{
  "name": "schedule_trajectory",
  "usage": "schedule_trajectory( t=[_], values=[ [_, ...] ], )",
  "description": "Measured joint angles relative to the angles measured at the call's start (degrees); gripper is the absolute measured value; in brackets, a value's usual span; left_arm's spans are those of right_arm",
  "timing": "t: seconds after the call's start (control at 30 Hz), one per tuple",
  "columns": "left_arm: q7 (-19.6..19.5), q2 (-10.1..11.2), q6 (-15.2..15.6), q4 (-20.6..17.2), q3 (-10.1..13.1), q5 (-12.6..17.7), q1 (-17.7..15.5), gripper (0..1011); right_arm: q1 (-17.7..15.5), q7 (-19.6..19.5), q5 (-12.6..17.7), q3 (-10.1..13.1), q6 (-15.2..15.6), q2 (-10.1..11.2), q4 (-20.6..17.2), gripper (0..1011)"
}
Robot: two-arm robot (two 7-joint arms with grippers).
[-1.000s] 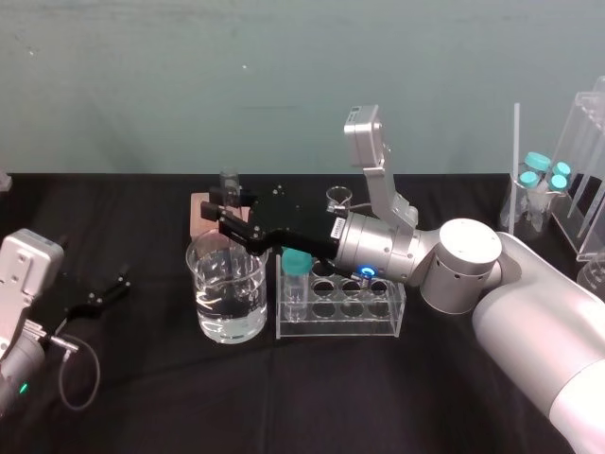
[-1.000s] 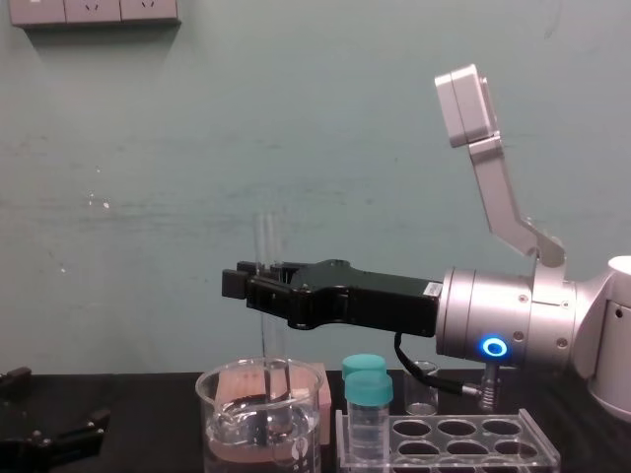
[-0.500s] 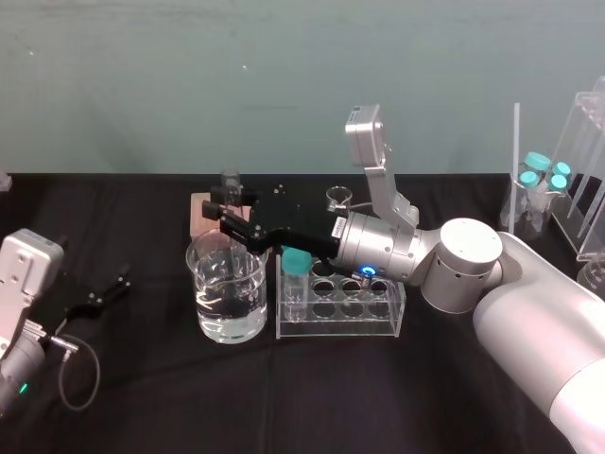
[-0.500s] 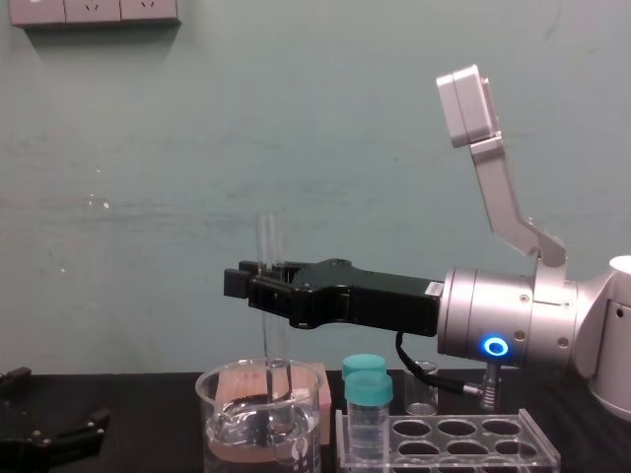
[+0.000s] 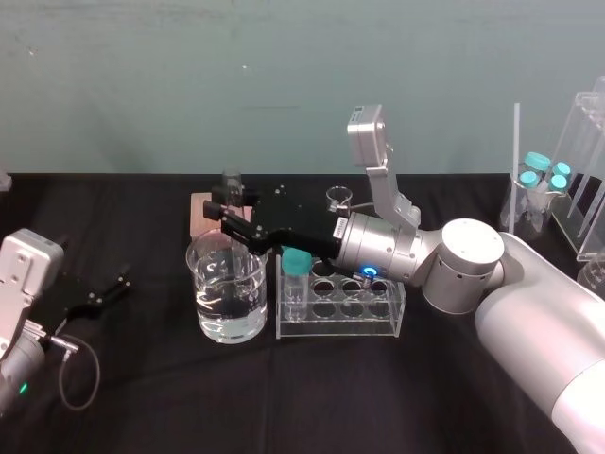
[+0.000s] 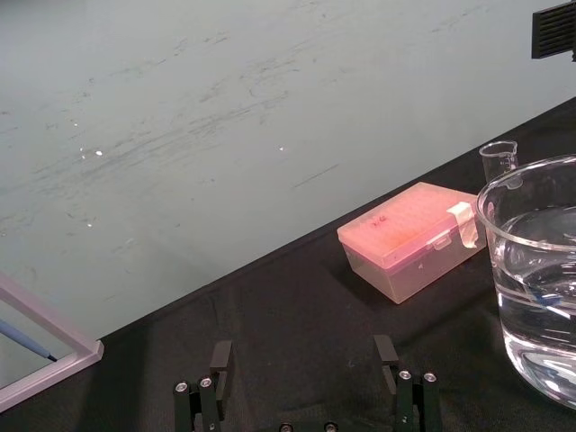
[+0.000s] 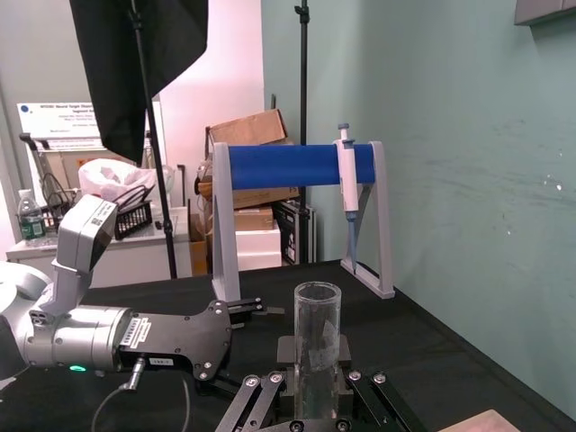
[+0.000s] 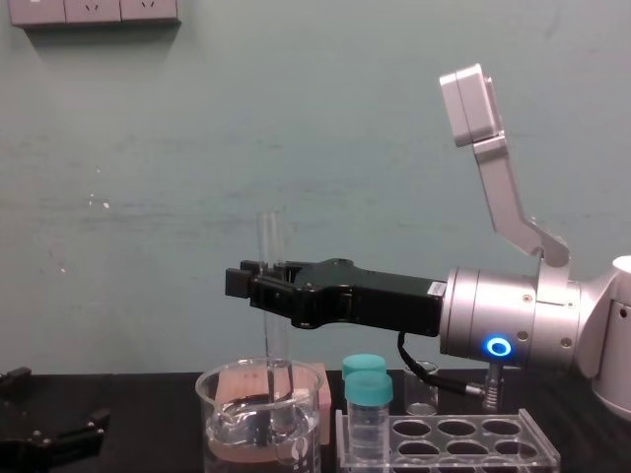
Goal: Hold the test tube with one hand and immerse one end into the beaker, then return it to the test tube rack.
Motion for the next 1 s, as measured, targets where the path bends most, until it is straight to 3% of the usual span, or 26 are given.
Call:
schedule_trajectory(
  t=[1.0],
  values=[
    [0.0,0.0,0.0,0.0,0.0,0.0,0.0,1000,-0.01,0.1,0.23,-0.19,0.12,-0.09,-0.01,242]
  ],
)
